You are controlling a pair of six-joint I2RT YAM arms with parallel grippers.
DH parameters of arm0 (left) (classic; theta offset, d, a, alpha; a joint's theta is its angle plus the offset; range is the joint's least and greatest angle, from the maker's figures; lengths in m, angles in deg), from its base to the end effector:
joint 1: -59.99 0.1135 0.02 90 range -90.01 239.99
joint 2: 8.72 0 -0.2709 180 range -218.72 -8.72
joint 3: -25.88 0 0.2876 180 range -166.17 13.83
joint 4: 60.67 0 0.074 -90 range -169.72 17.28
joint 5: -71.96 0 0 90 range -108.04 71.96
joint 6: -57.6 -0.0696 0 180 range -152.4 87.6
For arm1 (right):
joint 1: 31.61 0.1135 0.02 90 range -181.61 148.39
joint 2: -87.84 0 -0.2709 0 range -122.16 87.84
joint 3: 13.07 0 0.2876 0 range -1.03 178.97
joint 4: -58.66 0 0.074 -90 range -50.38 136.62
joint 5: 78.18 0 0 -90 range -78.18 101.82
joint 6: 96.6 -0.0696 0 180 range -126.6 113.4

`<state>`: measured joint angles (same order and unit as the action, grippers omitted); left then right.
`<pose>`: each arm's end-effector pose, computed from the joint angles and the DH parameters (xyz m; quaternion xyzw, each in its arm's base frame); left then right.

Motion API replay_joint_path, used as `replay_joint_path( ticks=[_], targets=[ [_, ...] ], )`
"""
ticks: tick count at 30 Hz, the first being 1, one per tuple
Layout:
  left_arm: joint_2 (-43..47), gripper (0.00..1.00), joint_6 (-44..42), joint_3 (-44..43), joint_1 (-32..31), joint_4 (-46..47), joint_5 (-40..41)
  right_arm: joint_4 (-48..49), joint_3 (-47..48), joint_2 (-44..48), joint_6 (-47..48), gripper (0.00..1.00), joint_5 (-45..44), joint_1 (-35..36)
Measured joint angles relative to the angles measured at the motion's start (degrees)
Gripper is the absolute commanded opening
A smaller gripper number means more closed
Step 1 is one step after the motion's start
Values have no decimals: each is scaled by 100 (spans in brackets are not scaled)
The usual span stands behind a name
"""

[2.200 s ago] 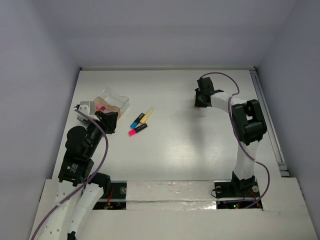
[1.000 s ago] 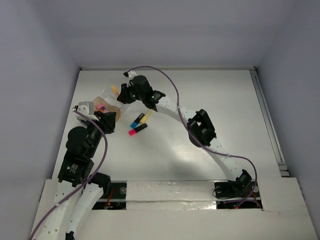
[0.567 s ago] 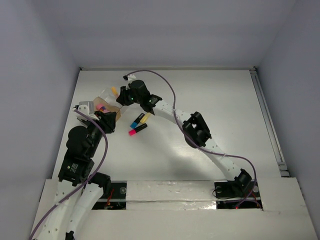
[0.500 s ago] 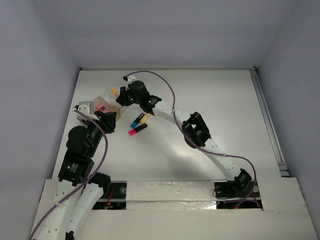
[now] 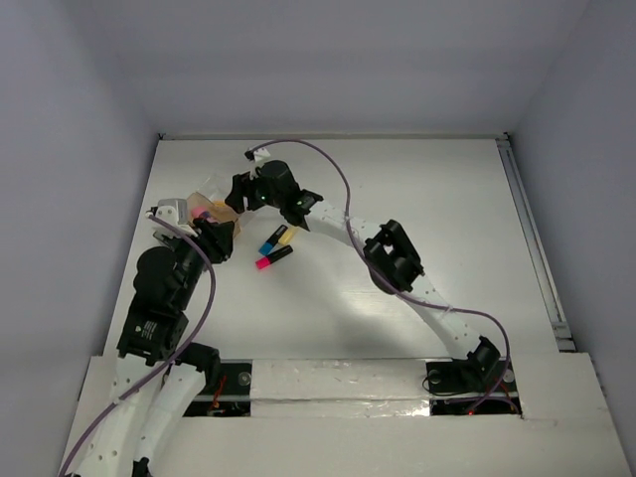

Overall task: Sort the stationery into containers
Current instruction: Place the pen in the storage box, then pick up the pen from the center of the board.

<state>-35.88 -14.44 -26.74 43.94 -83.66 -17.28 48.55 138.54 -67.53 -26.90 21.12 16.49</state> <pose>0.1753 -0.0495 0.3670 -0.0163 0.6915 -0.2068 0.6919 0.4536 0.5224 0.1733 -0.2370 0.7497 0.3982 0.4724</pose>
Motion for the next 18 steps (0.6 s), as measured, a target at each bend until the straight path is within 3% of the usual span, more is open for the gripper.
replay_joint_path(
  ticks=[2,3,4,5,7,14,18],
  targets=[
    [-50,31,-2,0,68,4,-7,149,-531,330,4,49,-9,0],
    [-92,22,0,0,105,7,-42,223,-1014,638,0,34,-37,0],
    [-136,18,11,0,140,22,-81,293,-1456,949,20,10,-74,0],
    [-190,13,13,0,173,50,-129,452,-1969,1311,28,0,-144,0],
    [-352,1,22,0,205,116,-245,669,-2955,2103,-7,0,-326,0],
    [-1287,0,85,-33,122,153,-514,1622,-6269,5274,-20,0,-809,-201],
    [-2164,0,109,-343,-476,61,-107,1558,-8004,6857,-103,0,-1307,-431]
  ],
)
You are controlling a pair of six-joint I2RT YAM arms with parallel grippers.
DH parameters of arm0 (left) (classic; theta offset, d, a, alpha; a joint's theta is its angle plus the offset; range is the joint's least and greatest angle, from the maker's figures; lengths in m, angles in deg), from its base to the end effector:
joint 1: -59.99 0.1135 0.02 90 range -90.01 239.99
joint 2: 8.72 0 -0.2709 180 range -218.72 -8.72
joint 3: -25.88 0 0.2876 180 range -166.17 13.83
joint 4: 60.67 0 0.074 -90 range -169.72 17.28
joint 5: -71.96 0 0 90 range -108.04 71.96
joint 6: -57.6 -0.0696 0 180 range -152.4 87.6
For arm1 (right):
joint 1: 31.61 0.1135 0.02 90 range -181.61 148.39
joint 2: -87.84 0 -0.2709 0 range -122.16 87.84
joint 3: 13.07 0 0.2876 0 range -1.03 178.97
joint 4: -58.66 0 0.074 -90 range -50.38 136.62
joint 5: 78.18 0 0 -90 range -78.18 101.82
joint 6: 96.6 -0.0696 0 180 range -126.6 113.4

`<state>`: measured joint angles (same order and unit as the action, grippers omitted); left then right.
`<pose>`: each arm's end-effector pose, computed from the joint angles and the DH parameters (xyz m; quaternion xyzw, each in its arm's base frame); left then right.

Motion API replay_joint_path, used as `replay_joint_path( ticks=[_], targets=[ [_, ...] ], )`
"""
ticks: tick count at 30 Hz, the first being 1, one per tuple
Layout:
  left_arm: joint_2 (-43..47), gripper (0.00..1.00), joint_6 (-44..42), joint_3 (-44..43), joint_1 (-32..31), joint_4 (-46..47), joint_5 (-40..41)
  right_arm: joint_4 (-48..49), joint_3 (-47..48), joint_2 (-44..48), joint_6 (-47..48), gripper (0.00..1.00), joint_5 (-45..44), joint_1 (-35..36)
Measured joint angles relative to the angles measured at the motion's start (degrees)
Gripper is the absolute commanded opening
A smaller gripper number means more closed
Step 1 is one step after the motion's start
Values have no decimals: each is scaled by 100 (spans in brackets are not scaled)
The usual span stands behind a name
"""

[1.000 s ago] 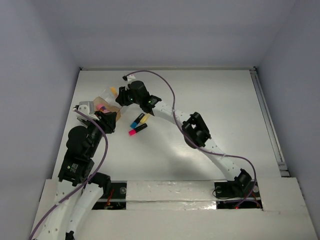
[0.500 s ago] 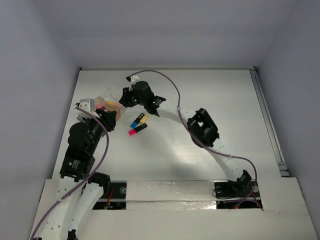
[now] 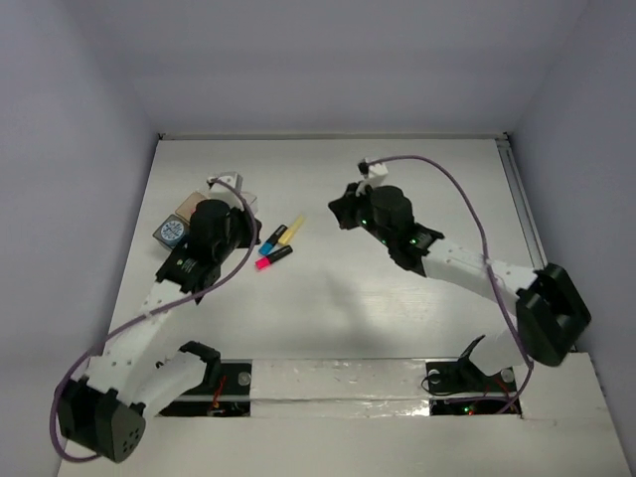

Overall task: Sort the stationery into containers
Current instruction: Pick up the pen from the center of the board.

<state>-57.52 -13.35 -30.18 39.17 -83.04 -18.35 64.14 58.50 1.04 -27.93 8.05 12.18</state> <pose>0.2480 -0.0947 0.3162 0.0139 0.7938 -0.2093 0.5708 0.3091 0.2899 0.2841 -0.1280 0.7537 0.3254 0.5564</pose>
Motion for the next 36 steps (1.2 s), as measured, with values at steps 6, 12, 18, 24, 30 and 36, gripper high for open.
replay_joint_path(
  ticks=[6,12,18,24,30,36],
  targets=[
    [-1727,21,-365,-588,-507,-337,804,-769,-1696,1821,-74,13,-603,-153],
    [-3088,37,-737,-839,-933,-439,1058,-1307,-2350,3222,-59,42,-841,-535],
    [-3504,44,-979,-841,-1038,-485,955,-1445,-2699,3724,-37,45,-844,-748],
    [-3834,49,-1075,-852,-1073,-455,960,-1462,-2774,3547,-50,45,-691,-745],
    [-4164,51,-1139,-946,-1073,-455,960,-1453,-2778,3591,-50,45,-625,-745],
    [-4489,51,-1163,-1049,-1073,-444,990,-1456,-2791,3644,-50,45,-566,-745]
  ],
)
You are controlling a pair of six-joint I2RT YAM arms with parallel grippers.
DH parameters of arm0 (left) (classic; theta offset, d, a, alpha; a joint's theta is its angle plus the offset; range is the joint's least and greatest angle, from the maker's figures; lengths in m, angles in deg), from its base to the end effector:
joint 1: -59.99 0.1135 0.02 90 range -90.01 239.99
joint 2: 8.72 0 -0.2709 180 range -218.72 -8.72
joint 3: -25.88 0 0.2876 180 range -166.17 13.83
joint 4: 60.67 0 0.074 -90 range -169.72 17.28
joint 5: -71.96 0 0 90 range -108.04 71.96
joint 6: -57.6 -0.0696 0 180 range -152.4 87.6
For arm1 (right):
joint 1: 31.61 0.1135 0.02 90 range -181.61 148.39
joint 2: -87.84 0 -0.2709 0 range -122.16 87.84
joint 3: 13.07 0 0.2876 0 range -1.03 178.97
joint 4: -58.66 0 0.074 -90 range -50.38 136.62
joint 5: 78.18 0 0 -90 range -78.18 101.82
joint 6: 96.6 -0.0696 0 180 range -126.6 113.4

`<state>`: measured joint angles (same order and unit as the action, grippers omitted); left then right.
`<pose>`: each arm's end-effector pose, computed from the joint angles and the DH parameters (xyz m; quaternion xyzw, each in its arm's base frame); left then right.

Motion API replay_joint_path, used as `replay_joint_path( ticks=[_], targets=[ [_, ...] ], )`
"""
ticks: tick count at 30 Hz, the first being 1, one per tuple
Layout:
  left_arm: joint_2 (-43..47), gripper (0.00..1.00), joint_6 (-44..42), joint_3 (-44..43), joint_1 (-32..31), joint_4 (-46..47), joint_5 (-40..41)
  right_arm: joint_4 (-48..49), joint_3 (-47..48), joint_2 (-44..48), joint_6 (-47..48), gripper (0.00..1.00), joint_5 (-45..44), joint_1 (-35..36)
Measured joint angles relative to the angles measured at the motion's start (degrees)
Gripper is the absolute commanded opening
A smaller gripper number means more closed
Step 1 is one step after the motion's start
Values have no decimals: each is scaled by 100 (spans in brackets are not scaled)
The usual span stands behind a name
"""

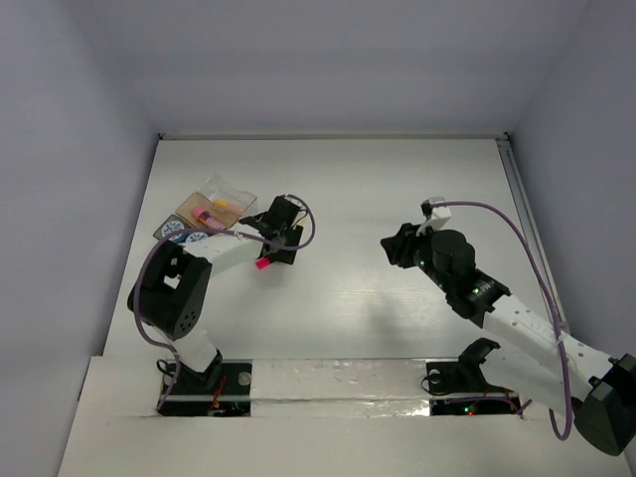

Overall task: Sort the stationery into containers
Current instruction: Pick up the pen from the center of the board.

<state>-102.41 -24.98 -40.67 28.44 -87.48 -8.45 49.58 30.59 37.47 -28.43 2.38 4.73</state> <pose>0.3276 -0.1875 0.1373 0.1728 0.9321 -0.0279 0.3172 0.2243 0.1509 0.2497 -0.0511 0.7947 0.2349 0.5573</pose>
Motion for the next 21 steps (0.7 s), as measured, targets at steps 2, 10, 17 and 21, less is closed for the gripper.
replay_joint_path(
  ticks=[2,10,17,21],
  targets=[
    [-74,50,-9,-11,0,0,48,4,-22,9,-2,45,20,0],
    [-258,34,-4,-74,-24,-7,44,0,-66,28,-2,45,42,0],
    [-256,3,46,-76,-317,-7,0,2,-66,57,-2,45,39,0],
    [-114,0,153,-76,-426,-76,-133,0,-68,57,-4,50,15,0]
  ],
)
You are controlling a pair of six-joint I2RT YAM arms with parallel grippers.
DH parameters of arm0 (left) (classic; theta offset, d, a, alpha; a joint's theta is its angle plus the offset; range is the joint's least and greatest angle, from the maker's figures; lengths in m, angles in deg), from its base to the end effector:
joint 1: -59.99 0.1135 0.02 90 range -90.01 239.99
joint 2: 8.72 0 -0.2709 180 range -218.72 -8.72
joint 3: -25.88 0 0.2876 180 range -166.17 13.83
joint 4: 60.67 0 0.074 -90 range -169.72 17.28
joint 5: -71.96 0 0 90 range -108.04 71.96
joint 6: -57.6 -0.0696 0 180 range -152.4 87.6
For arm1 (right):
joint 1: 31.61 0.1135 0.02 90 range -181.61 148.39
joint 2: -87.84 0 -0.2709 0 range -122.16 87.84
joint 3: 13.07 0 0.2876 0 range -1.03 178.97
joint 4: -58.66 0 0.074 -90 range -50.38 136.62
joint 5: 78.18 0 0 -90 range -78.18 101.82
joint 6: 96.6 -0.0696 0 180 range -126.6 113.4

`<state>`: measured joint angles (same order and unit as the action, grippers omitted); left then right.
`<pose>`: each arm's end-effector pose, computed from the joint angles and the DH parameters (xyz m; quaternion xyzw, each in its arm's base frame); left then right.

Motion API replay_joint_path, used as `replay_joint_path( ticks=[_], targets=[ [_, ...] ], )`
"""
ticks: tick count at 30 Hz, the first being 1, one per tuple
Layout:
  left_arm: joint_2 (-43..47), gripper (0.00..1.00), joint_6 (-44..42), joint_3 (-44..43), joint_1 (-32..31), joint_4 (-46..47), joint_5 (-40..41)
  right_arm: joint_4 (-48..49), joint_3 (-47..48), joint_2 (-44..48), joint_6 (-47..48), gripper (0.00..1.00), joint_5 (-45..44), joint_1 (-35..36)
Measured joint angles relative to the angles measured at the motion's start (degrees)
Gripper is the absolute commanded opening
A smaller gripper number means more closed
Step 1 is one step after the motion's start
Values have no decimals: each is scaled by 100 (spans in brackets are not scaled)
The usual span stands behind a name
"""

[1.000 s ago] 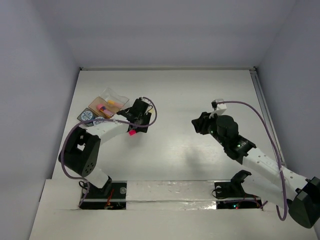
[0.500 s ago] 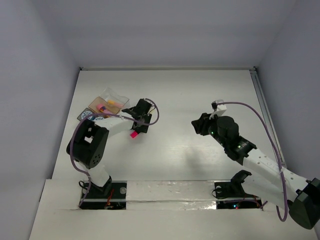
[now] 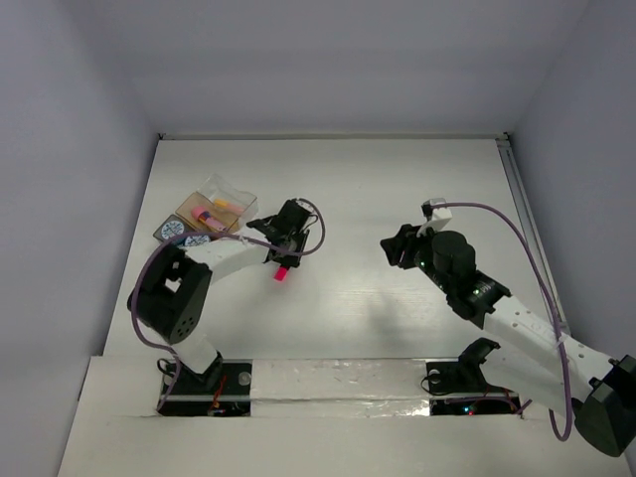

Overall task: Sort the stationery into containers
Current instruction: Pick up the pen from the center of the board, then place the pen in the storage box.

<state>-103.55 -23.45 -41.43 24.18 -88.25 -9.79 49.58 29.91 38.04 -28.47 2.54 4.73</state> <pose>0.3137 -0.2140 0.1334 0.2000 0.9305 -0.0504 0.3027 0.2225 0.1497 0.2472 -0.0518 0.7953 0.2357 0.5561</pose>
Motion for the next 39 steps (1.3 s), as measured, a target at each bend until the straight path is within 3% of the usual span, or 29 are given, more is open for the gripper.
replay_joint_path(
  ticks=[4,9,14,19,21,39],
  targets=[
    [623,0,205,-125,2,-138,-68,2,0,-7,-4,51,-90,0],
    [1176,0,551,-1121,310,11,-70,4,0,-92,-4,51,-153,0],
    [1340,0,1117,-1447,1478,717,-125,2,-2,-284,0,51,-168,0],
    [1311,0,1847,-1058,2682,1244,-184,9,-2,-426,2,51,-160,0],
    [1270,0,2070,-920,2894,1373,-157,13,-4,-431,2,50,-140,0],
    [57,4,3021,-627,3176,2721,229,157,-92,-553,11,50,55,0]
  ],
)
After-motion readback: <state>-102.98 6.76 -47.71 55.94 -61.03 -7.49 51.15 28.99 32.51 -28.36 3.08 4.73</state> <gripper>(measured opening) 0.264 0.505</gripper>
